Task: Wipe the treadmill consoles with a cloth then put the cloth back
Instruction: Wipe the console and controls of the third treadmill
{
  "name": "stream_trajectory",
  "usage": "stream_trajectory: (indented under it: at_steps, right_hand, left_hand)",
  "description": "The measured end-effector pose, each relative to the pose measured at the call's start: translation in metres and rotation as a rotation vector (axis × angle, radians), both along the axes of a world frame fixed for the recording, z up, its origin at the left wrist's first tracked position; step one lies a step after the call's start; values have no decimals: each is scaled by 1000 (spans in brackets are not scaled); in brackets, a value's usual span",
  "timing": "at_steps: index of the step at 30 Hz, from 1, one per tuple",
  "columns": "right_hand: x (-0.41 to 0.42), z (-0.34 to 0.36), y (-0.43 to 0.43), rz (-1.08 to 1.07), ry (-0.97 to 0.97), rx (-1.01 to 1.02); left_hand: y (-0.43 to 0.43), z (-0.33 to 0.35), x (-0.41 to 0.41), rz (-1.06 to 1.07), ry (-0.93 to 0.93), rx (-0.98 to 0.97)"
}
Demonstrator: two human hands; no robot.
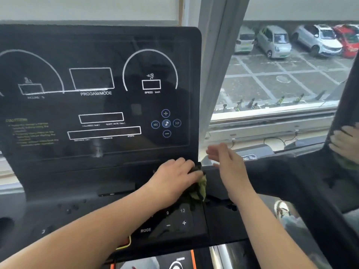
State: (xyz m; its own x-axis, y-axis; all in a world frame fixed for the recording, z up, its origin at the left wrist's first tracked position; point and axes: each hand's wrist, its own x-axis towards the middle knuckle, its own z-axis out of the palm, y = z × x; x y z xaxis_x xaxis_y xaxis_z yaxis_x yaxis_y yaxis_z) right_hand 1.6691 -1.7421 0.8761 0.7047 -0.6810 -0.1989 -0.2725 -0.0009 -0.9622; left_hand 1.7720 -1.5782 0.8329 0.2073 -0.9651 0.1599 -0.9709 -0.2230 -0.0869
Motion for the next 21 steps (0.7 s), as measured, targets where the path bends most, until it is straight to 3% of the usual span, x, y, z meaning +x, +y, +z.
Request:
stream_trajectory:
  at_steps: [4, 8, 11, 15, 17, 21]
  right_hand:
    - [-28, -21, 21, -65, 14, 34]
    - [-51, -35, 32, -70, 38, -1]
    - [-61, -45, 36, -88, 59, -20]
    - [-64, -51, 43, -94, 67, -14]
    - [-65, -52, 46, -81, 74, -5]
    - [-66, -51, 53, -49, 95, 13]
  left_hand:
    - [-2, -20, -35, 325, 223, -150]
    - [4, -29, -69, 413, 536, -71]
    - [17, -25, -89, 435, 618, -72]
    - [51, -26, -120, 273, 644, 18]
    - [59, -29, -109, 227, 552, 21]
    - [48, -24, -45, 492, 326, -77]
